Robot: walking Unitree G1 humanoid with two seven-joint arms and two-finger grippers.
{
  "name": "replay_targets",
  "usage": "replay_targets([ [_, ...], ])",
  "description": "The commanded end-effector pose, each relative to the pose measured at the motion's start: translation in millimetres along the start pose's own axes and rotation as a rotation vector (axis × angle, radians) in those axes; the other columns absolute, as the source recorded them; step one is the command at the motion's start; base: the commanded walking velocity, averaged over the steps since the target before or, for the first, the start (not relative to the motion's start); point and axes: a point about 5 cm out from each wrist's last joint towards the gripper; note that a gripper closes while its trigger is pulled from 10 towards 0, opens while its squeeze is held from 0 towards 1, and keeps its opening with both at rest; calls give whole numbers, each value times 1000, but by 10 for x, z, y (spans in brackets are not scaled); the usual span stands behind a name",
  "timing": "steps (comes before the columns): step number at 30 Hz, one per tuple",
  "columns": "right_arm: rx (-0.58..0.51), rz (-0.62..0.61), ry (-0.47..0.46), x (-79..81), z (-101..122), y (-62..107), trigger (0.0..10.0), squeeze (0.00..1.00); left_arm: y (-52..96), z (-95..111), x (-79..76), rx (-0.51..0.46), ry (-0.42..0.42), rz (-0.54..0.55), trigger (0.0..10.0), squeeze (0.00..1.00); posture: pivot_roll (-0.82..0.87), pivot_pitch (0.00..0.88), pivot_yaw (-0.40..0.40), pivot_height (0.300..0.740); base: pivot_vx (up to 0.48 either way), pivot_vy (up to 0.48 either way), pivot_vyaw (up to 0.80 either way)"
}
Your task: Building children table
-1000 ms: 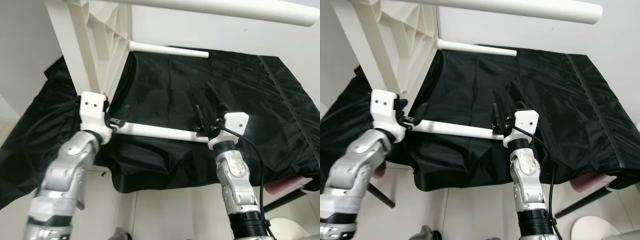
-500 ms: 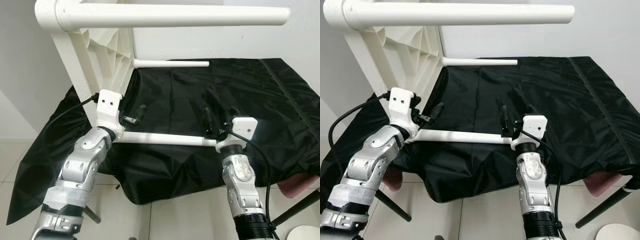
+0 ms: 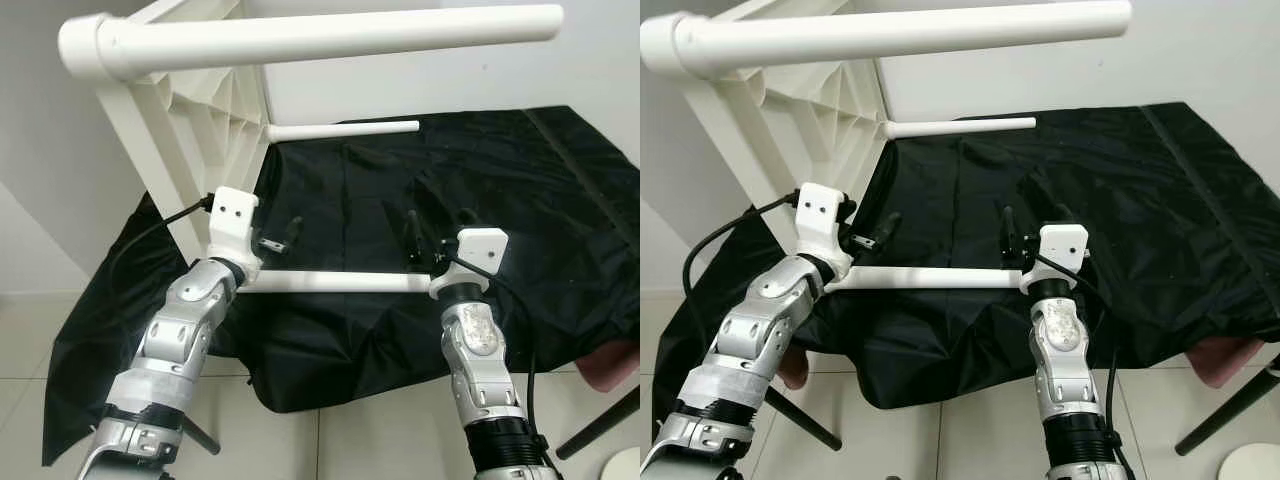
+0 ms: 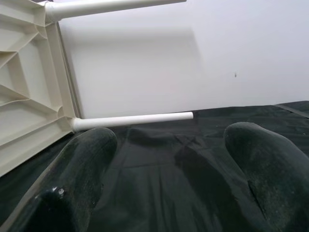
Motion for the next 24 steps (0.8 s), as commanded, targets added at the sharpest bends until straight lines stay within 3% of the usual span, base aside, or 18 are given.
replay_targets([
  [1, -8, 6, -4, 40, -8, 15, 10000, 0, -3, -2, 83, 23, -29, 25, 10000, 0, 22, 0, 221, 740, 0, 0, 0],
  [10, -27, -14, -1, 7, 3, -92, 10000, 0, -57, 30, 146, 15, -47, 30, 10000, 0, 44, 0, 221, 740, 0, 0, 0],
  [16, -27, -6, 3, 36, -7, -97, 10000, 0, -10, 0, 152, 21, -64, 35, 10000, 0, 47, 0, 220, 740, 0, 0, 0],
  [19, -11, -15, 16, -2, -31, -55, 10000, 0, 51, -110, 169, 53, -47, 61, 10000, 0, 46, 0, 179, 740, 0, 0, 0],
  [24, 29, -44, 35, -69, -71, -57, 10000, 0, 31, -84, 209, 30, -62, 103, 10000, 0, 58, 0, 94, 740, 0, 0, 0],
])
Point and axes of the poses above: a point about 5 cm out from each wrist's last joint towards the gripper, its own y axis pointing back from the gripper into the wrist, its own z axis along the axis of the wrist's last joint, x = y × z, and after that the axes turned 7 degrees about -y, right-handed
